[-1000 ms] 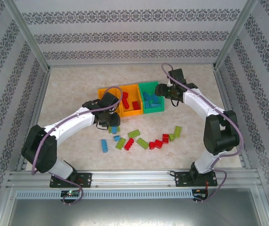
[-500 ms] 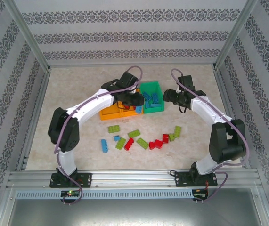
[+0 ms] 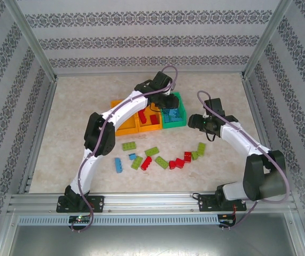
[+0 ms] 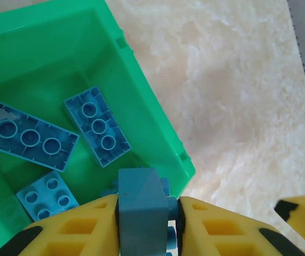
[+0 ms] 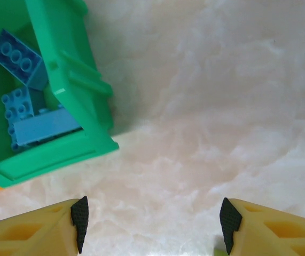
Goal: Sort the legos into containers by color
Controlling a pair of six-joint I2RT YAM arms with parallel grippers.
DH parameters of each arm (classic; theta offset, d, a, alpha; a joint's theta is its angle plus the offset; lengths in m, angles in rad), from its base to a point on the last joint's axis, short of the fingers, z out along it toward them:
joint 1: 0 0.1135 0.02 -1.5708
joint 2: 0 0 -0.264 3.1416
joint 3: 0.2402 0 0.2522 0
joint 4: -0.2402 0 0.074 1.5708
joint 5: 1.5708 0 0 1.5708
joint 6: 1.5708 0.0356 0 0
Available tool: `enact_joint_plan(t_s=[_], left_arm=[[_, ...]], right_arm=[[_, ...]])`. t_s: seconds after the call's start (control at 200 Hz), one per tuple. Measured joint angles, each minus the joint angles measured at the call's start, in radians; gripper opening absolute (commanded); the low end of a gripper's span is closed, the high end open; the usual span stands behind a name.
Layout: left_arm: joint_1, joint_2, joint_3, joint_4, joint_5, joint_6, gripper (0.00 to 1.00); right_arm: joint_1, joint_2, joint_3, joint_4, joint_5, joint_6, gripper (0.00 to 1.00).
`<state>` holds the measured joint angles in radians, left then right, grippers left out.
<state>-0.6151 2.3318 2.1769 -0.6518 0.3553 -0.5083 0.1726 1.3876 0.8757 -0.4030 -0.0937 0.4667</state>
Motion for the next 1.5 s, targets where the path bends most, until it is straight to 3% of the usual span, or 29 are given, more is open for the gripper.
enact_joint_plan(t_s=[0.39, 0.58, 0.624, 1.004, 1.099, 1.249, 1.499], left_arm=[[0.002, 0.03, 0.008, -0.009, -0.054, -0.002, 0.53], [0.002, 0.007, -0.036, 0.01, -0.053, -0.011, 0.8], [0.002, -0.006, -0.051, 0.019, -0.052, -0.011, 1.0], [0.002, -0.214, -0.216, 0.098, -0.072, -0.002, 1.0], [0.002, -0.26, -0.261, 0.118, -0.077, 0.005, 1.0], [0.002, -0.306, -0.328, 0.138, -0.101, 0.016, 1.0], [0.002, -0.442, -0.534, 0.197, -0.187, 0.053, 0.99]], right_arm=[[0.0, -0.083, -0.089, -0.144, 0.03, 0.093, 0.69], [0.009, -0.082, -0.124, -0.185, 0.029, 0.119, 0.67], [0.016, -0.08, -0.129, -0.19, 0.026, 0.124, 0.67], [0.042, 0.037, -0.151, -0.213, 0.027, 0.136, 0.6], [0.042, 0.06, -0.151, -0.215, 0.031, 0.133, 0.5], [0.051, 0.077, -0.138, -0.23, 0.054, 0.123, 0.26], [0.182, 0.057, -0.067, -0.237, 0.136, 0.109, 0.18]])
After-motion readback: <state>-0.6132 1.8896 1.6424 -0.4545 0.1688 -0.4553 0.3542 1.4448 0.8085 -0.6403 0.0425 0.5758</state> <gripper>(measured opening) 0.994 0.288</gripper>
